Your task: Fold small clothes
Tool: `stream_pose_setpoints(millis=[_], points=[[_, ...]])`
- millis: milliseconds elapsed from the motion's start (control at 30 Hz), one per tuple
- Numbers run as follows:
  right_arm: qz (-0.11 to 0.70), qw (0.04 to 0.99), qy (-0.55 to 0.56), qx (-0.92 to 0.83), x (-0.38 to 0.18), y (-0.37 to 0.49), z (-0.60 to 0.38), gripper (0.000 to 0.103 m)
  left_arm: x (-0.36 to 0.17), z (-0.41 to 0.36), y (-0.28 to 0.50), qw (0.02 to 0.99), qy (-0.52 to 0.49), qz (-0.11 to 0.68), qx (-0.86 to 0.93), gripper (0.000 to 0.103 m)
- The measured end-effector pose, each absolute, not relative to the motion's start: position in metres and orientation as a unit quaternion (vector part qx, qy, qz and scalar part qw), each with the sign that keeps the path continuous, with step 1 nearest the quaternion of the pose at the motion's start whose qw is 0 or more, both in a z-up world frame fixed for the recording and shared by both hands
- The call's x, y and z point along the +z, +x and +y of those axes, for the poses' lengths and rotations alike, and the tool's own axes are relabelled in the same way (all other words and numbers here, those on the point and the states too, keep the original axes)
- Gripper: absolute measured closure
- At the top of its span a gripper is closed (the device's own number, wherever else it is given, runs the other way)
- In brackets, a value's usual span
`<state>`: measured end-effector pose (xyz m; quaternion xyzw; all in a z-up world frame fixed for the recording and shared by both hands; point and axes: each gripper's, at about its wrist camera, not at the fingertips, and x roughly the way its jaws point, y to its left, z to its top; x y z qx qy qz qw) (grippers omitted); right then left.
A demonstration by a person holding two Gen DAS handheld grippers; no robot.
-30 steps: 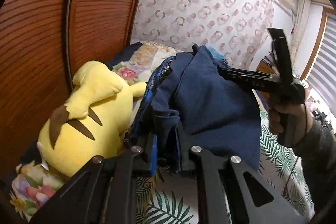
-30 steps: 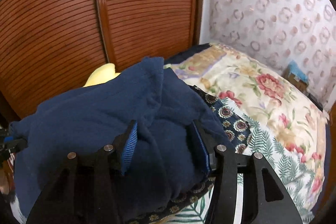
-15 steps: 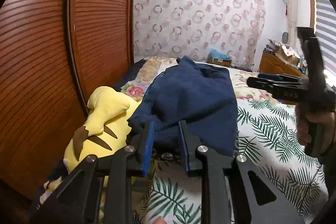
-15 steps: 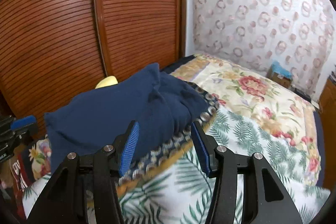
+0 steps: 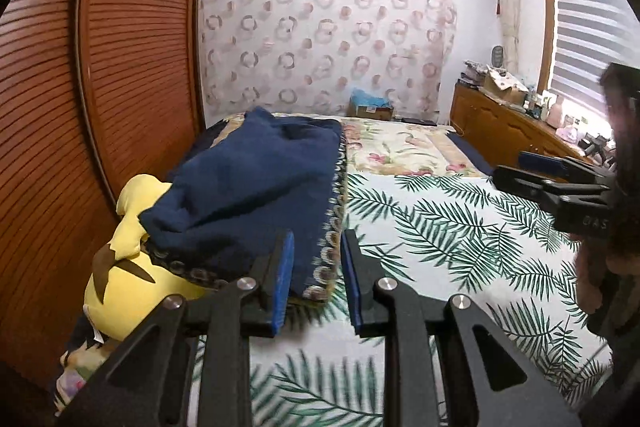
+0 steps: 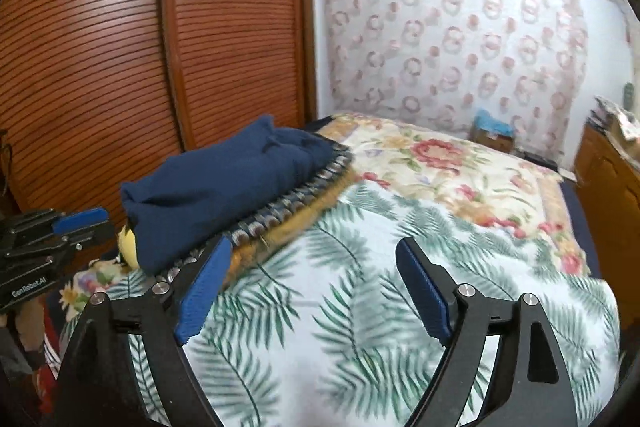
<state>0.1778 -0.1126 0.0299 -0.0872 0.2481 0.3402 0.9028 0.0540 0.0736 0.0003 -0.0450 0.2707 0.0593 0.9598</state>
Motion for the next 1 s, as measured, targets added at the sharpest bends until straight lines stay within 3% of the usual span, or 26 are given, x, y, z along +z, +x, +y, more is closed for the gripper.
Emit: stream_pose_setpoints(millis=[500, 1000], points=[[0.214, 0.951, -0.02, 0.222, 0.044, 0.118, -0.237, 0.016, 0.031, -0.007, 0.06, 0.967, -0.024, 0.253, 0.009, 0.08], [0.174, 0.969, -0.004, 0.174, 0.073, 0.094, -0.272, 0.016, 0.073, -0.029, 0.052, 0.977, -0.01, 0.214, -0.001, 0.079]])
